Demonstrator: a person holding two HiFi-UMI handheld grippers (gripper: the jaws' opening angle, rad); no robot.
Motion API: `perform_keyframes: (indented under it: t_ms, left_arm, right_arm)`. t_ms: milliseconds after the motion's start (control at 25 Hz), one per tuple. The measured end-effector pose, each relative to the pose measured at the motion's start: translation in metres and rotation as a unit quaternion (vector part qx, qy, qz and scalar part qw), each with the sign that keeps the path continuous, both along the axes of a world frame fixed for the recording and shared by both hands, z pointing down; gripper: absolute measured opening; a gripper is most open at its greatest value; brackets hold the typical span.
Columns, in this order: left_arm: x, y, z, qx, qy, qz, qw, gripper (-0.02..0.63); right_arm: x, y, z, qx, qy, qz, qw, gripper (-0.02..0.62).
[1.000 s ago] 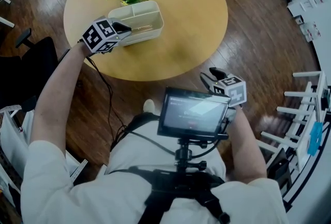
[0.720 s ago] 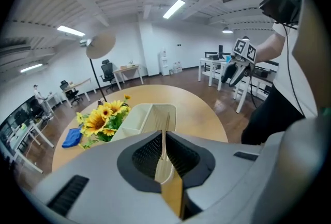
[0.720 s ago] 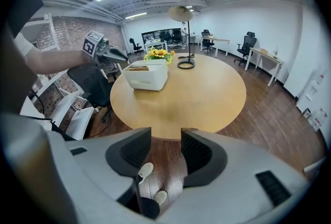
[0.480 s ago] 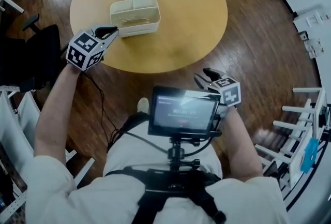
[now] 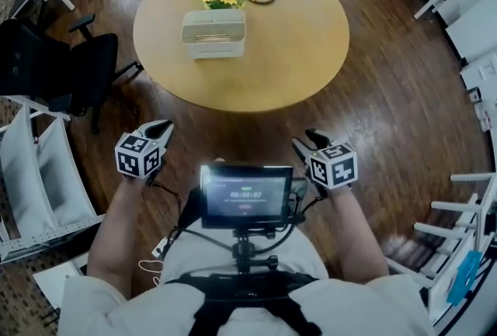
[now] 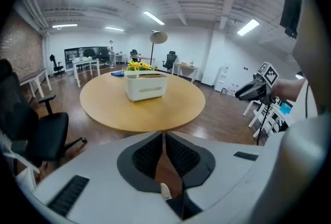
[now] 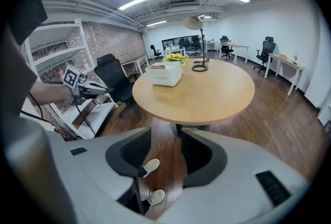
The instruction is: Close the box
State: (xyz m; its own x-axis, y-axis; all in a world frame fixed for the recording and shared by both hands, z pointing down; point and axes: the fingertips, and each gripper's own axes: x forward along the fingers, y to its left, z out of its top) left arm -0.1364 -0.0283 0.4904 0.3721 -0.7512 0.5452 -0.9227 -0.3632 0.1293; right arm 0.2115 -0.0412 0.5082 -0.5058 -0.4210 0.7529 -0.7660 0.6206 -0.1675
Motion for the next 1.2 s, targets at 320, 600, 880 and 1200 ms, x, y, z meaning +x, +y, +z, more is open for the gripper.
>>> perform_keyframes:
  t_ms: [320, 600, 880, 1200]
  left_arm:
    - [0.021, 0.130, -0.003, -0.032, -0.010, -0.094, 0.9950, 0.018]
    - [0.035, 0.170, 0.008, -0.044, -0.004, -0.126, 0.9911, 0.018]
    - [0.052, 0.164, 0.010, -0.042, 0.000, -0.126, 0.9912, 0.018]
    - [0.059, 0.152, 0.002, -0.041, -0.018, -0.101, 0.9939, 0.018]
  right_arm:
    - [-0.002, 0.047, -0.005, -0.005, -0.025, -0.056, 0.998, 0.189]
    - [-0.020, 0.078, -0.010, 0.006, -0.045, -0.085, 0.995, 0.189]
    - [-0.011, 0.098, -0.008, -0.003, -0.060, -0.096, 0.994, 0.189]
    - [-0.005, 0.103, -0.009, 0.004, -0.067, -0.089, 0.994, 0.187]
